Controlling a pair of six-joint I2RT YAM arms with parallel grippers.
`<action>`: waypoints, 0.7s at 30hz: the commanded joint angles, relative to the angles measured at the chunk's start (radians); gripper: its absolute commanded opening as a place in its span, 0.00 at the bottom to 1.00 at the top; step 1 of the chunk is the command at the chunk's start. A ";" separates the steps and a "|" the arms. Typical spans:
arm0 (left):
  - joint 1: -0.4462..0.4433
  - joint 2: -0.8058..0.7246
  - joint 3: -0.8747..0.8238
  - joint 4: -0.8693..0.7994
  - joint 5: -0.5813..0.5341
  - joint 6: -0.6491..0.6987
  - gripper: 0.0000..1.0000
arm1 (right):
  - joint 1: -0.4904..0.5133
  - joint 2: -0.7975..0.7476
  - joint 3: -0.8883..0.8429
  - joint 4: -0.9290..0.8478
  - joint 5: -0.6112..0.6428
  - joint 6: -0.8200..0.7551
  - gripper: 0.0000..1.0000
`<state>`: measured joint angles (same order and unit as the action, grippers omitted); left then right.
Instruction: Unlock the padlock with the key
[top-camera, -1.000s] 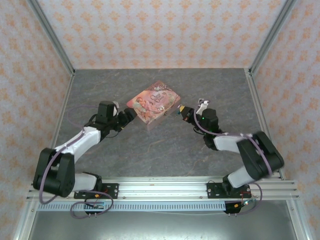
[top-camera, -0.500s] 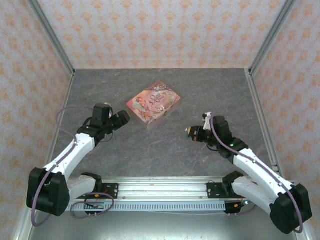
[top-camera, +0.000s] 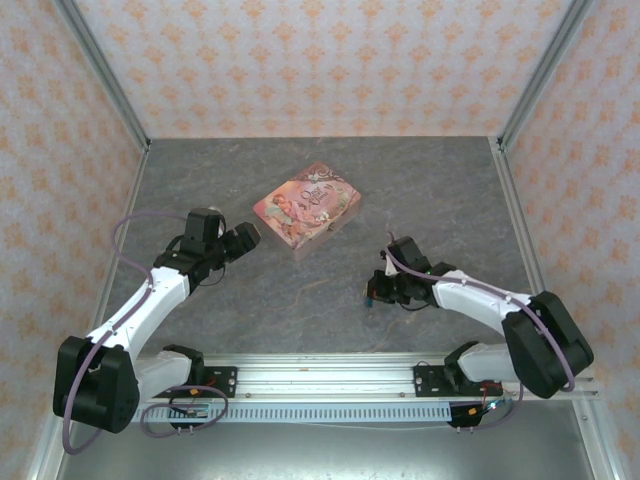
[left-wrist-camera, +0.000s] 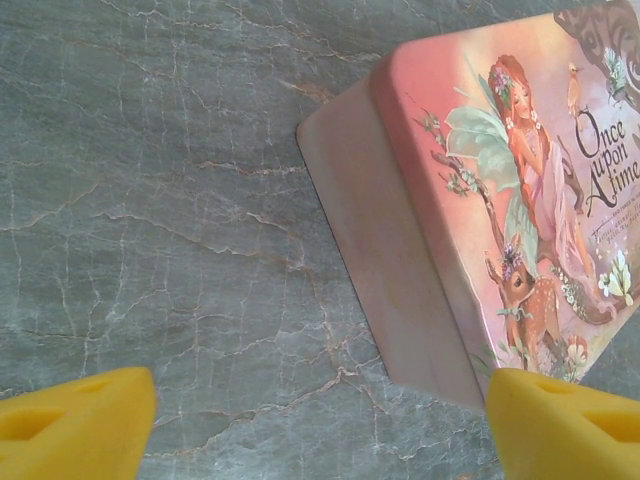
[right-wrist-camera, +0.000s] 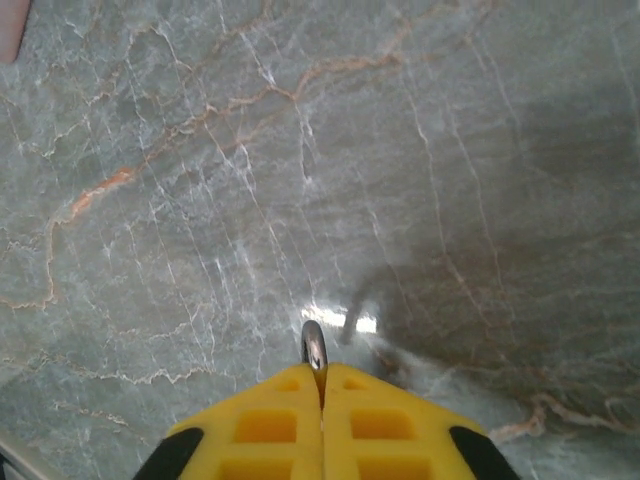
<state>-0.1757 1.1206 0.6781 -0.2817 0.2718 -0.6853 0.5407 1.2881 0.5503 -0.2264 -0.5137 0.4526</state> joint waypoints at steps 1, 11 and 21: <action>0.005 -0.018 0.035 -0.040 -0.024 0.025 0.86 | 0.004 -0.032 0.048 0.018 0.057 -0.017 0.19; 0.017 -0.042 0.123 -0.068 -0.126 0.082 0.86 | -0.120 -0.262 0.153 -0.216 0.253 -0.192 0.49; 0.042 -0.177 0.090 0.017 -0.476 0.297 0.87 | -0.233 -0.463 0.057 0.013 0.642 -0.450 0.99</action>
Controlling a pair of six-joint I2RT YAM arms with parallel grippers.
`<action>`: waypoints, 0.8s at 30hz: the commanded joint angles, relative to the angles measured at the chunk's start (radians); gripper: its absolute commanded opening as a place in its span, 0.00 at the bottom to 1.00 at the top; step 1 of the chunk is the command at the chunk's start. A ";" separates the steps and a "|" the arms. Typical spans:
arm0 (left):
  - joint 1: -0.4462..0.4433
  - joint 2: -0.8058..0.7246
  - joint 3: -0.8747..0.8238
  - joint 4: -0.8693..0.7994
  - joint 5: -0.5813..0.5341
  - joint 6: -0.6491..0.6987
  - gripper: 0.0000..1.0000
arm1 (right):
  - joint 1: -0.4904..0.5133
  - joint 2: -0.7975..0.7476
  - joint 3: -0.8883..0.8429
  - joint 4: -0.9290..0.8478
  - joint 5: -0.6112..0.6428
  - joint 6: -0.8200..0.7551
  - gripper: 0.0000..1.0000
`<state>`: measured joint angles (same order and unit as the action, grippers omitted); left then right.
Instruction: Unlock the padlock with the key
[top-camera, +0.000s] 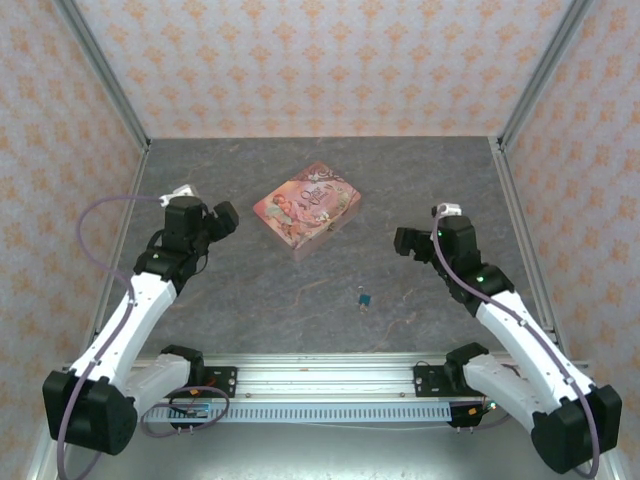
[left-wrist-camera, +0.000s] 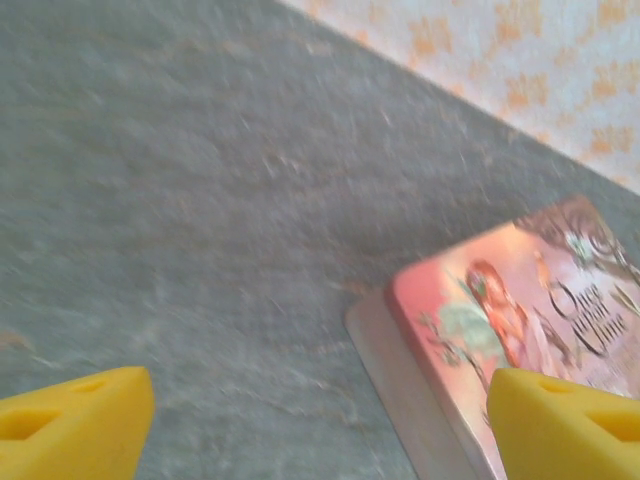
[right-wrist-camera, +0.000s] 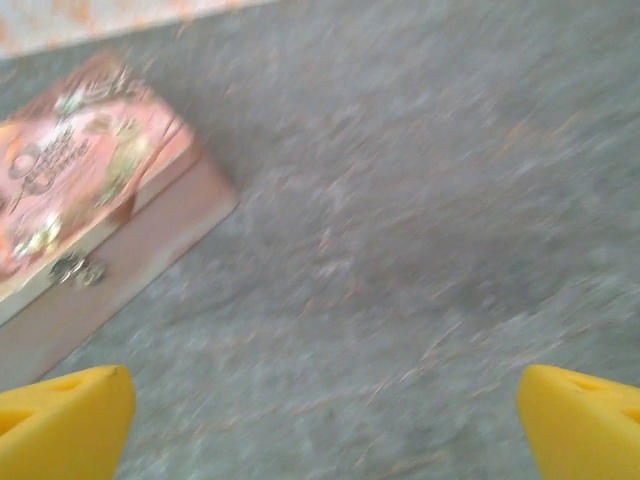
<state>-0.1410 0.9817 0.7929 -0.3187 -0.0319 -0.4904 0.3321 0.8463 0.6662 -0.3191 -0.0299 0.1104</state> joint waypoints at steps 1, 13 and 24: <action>0.008 -0.052 -0.046 0.084 -0.210 0.125 0.87 | -0.043 -0.023 -0.086 0.154 0.168 -0.122 0.99; 0.019 -0.074 -0.378 0.454 -0.401 0.338 0.90 | -0.248 0.263 -0.347 0.798 0.073 -0.110 0.99; 0.048 0.155 -0.499 0.880 -0.278 0.416 0.92 | -0.303 0.450 -0.283 0.918 -0.156 -0.124 0.99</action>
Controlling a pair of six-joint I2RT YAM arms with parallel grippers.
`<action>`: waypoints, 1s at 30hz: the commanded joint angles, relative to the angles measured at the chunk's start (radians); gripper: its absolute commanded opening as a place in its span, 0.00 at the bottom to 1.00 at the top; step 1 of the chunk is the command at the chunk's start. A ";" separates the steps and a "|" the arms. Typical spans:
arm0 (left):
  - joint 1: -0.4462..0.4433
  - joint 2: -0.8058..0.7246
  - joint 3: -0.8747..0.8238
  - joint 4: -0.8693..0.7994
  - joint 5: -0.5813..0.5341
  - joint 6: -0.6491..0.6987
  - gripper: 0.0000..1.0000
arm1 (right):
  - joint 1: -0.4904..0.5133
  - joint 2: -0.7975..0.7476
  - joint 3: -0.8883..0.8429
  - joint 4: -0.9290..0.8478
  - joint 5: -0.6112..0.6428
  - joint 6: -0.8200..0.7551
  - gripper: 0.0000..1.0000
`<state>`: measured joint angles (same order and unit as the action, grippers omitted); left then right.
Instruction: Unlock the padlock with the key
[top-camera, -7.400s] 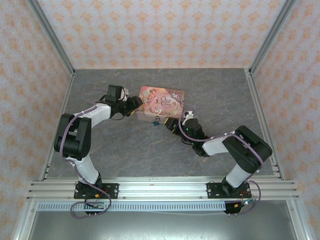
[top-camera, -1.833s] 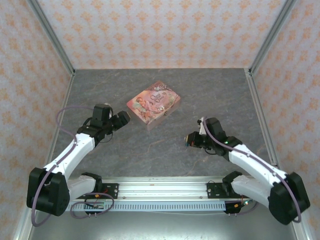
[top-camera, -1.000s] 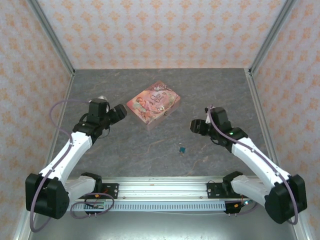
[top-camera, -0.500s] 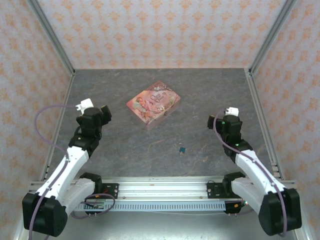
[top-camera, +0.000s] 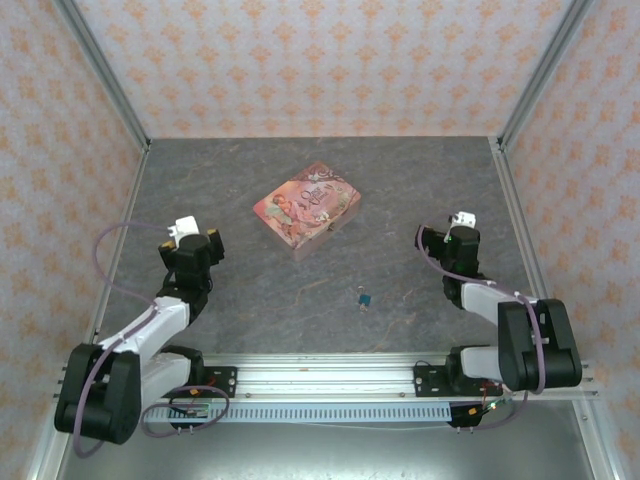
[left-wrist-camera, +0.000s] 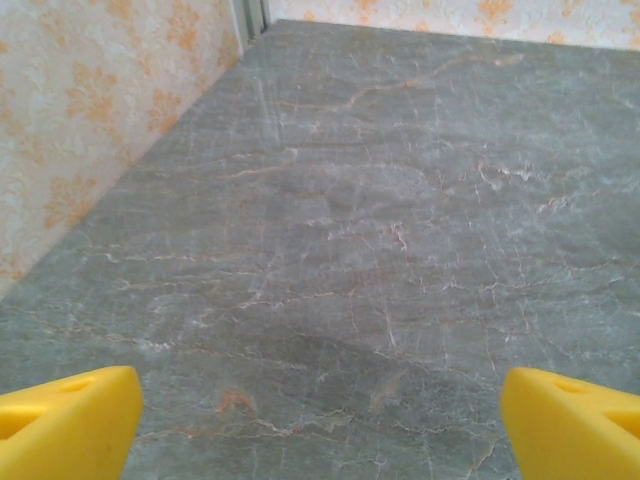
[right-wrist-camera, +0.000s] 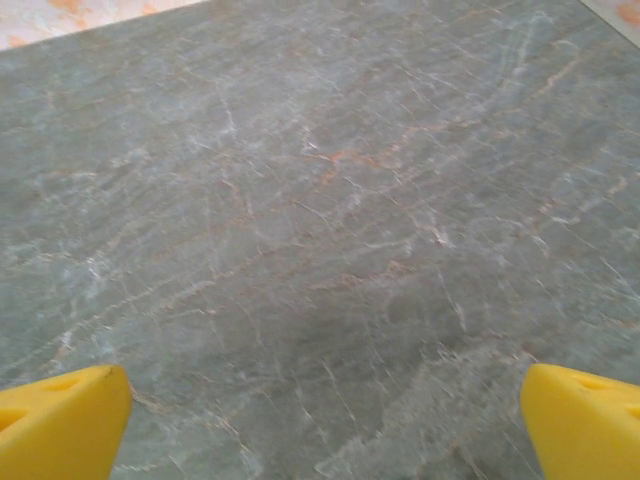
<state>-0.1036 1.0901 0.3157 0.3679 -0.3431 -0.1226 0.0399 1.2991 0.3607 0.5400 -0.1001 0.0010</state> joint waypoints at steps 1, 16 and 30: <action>0.014 0.060 -0.014 0.198 0.061 0.062 0.92 | -0.012 -0.007 0.016 0.070 -0.093 -0.018 0.99; 0.076 0.392 0.069 0.433 0.248 0.109 0.92 | -0.013 -0.025 0.002 0.068 -0.017 -0.024 0.99; 0.075 0.402 0.105 0.382 0.262 0.116 1.00 | -0.018 0.130 -0.013 0.285 -0.046 -0.115 0.99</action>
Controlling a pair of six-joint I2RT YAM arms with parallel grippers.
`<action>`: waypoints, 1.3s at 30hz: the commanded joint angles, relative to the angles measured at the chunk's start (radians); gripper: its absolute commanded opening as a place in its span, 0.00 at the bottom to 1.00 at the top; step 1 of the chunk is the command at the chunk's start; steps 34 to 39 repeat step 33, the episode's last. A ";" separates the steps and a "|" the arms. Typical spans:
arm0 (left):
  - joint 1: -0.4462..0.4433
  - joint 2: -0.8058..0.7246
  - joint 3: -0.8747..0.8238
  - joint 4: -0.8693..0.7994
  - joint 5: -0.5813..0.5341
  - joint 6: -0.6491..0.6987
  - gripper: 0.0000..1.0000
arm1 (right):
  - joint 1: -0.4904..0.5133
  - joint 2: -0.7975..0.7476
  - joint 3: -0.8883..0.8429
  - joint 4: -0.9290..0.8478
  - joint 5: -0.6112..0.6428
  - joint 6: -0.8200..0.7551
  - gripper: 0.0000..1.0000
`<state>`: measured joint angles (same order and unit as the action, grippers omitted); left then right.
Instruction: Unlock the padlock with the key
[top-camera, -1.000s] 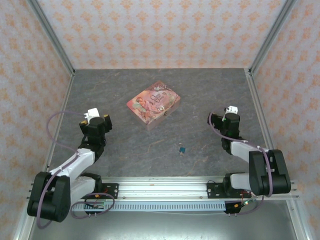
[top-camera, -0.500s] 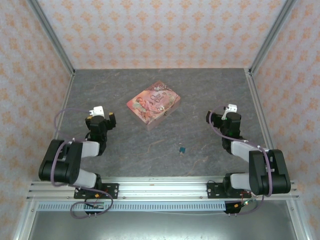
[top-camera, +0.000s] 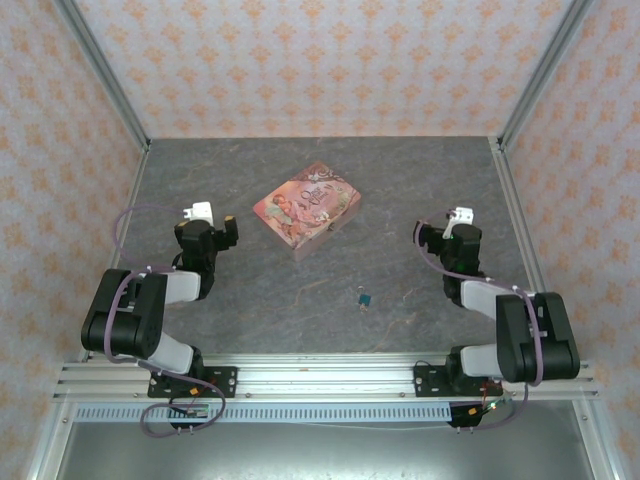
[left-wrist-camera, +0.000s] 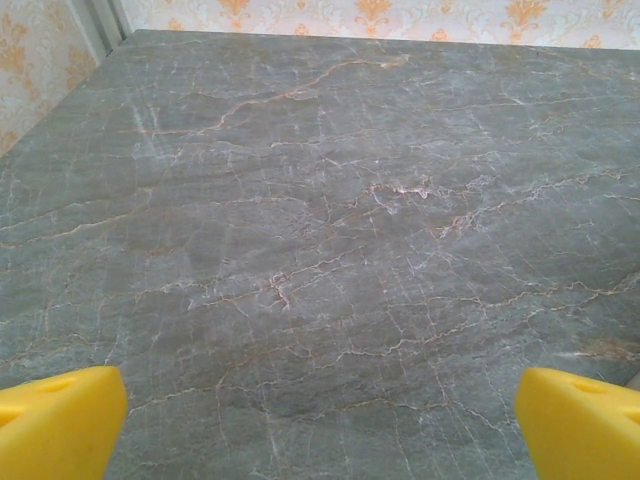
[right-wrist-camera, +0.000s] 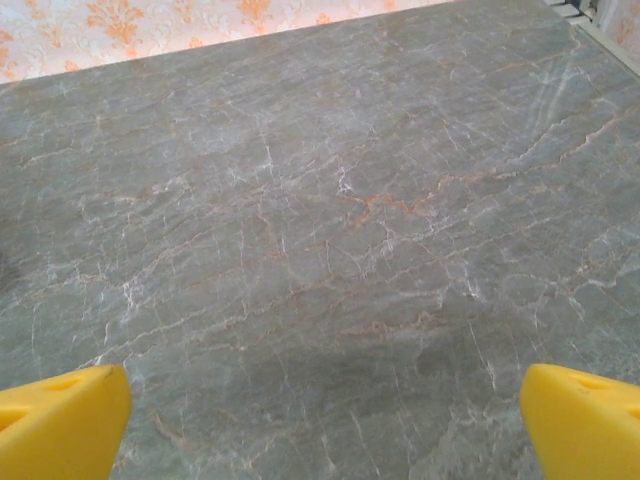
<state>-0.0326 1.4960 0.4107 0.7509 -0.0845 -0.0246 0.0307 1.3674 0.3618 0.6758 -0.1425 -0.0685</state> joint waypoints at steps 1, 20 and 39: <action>0.004 -0.003 0.010 -0.001 0.003 0.018 1.00 | -0.009 0.113 -0.021 0.201 -0.015 -0.050 0.99; -0.012 0.000 0.016 -0.010 -0.017 0.029 1.00 | -0.026 0.153 0.055 0.102 0.093 0.014 0.99; -0.012 0.000 0.016 -0.009 -0.017 0.029 1.00 | -0.026 0.153 0.055 0.099 0.095 0.013 0.99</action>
